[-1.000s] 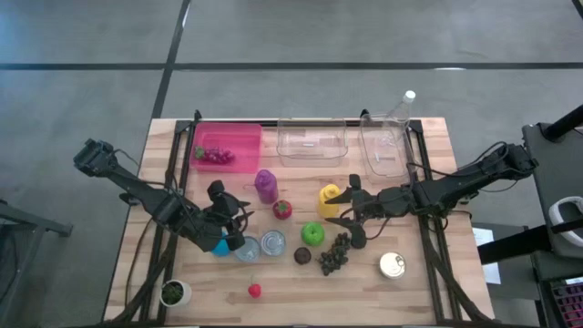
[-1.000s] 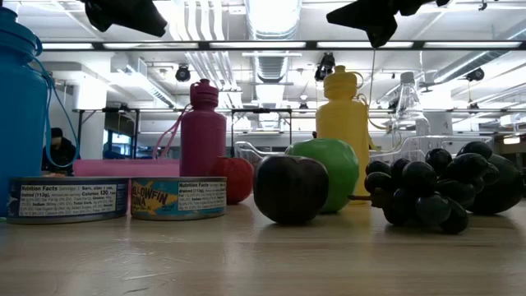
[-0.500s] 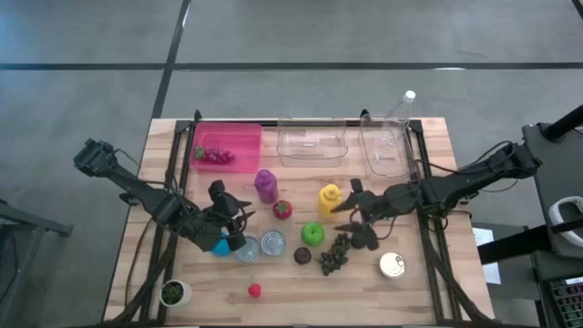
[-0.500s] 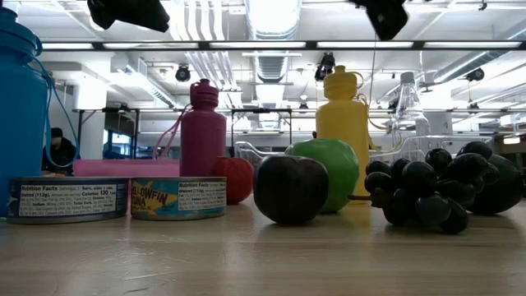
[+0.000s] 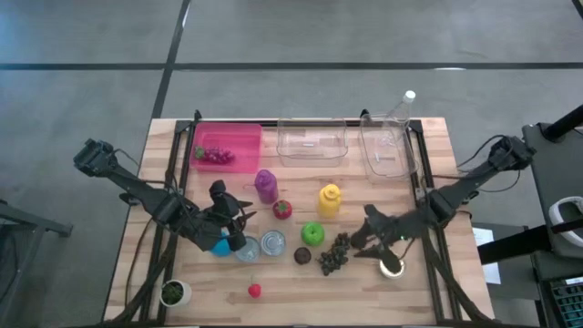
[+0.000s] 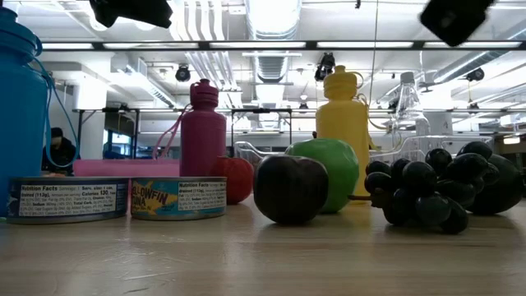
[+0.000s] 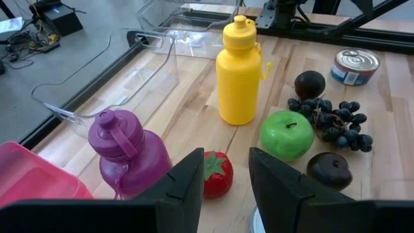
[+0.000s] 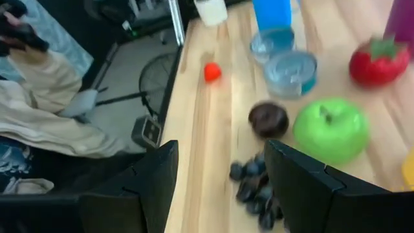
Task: Pick & Place Food Item
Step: Put the blue and pink tuna can into the left transparent bin
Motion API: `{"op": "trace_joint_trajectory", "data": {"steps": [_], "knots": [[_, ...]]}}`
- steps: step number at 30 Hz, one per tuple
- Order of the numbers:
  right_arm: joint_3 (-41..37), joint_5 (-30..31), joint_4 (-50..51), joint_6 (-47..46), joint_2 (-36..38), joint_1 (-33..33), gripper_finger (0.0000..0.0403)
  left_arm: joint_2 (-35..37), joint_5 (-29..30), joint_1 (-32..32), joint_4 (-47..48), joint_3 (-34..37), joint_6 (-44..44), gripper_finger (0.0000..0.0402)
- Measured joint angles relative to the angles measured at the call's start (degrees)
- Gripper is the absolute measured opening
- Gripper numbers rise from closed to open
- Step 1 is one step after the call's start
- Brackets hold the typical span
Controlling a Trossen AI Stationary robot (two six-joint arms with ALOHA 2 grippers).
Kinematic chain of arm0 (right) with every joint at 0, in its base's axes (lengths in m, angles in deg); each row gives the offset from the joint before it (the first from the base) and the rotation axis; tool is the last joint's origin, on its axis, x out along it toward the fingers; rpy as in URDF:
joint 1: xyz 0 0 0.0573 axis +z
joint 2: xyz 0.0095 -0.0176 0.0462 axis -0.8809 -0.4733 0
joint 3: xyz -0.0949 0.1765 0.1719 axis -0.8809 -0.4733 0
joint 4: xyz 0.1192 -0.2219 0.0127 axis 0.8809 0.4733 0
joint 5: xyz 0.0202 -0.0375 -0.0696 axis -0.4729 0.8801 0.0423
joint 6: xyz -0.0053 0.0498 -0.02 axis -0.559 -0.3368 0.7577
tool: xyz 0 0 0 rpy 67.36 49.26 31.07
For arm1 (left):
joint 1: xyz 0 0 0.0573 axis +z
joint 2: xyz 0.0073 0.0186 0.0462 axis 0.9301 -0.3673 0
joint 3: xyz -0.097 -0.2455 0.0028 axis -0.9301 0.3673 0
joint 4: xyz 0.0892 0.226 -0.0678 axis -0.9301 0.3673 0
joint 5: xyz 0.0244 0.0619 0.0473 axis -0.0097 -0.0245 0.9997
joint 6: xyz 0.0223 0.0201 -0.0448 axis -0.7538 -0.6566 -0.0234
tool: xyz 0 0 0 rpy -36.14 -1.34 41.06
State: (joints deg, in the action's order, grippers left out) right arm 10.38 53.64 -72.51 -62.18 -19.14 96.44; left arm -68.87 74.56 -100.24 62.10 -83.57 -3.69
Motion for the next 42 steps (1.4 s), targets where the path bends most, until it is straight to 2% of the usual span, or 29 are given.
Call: {"op": "trace_joint_trajectory", "data": {"steps": [8, 16, 21, 26, 34, 42], "knots": [[0.0, 3.1, 3.4, -12.5, -3.9, 6.7, 0.0224, 0.0, 0.0, 0.0, -0.9, 0.0, -0.2, 0.0123], [0.0, 2.9, 11.9, -26.7, -7.3, 8.3, 0.0224, 0.0, -0.2, 0.0, -1.0, 0.0, -0.1, 0.0123], [0.0, -1.0, 14.4, -36.4, -9.3, 8.3, 0.0224, -0.1, -0.2, 0.0, -1.1, 0.1, -0.2, 0.0123], [0.0, -5.6, 15.1, -42.1, -11.7, 8.3, 0.0224, -0.1, -0.3, 0.0, -1.2, 0.8, -0.2, 0.0124], [0.0, -15.0, 16.8, -48.1, -16.0, 8.3, 0.0224, -0.1, -0.3, 0.0, -1.3, 0.8, -0.2, 0.0124], [0.0, -17.6, 18.1, -49.5, -15.8, 8.2, 0.0224, -0.1, -0.3, 0.0, -1.3, 0.8, -0.2, 0.0124]]}}
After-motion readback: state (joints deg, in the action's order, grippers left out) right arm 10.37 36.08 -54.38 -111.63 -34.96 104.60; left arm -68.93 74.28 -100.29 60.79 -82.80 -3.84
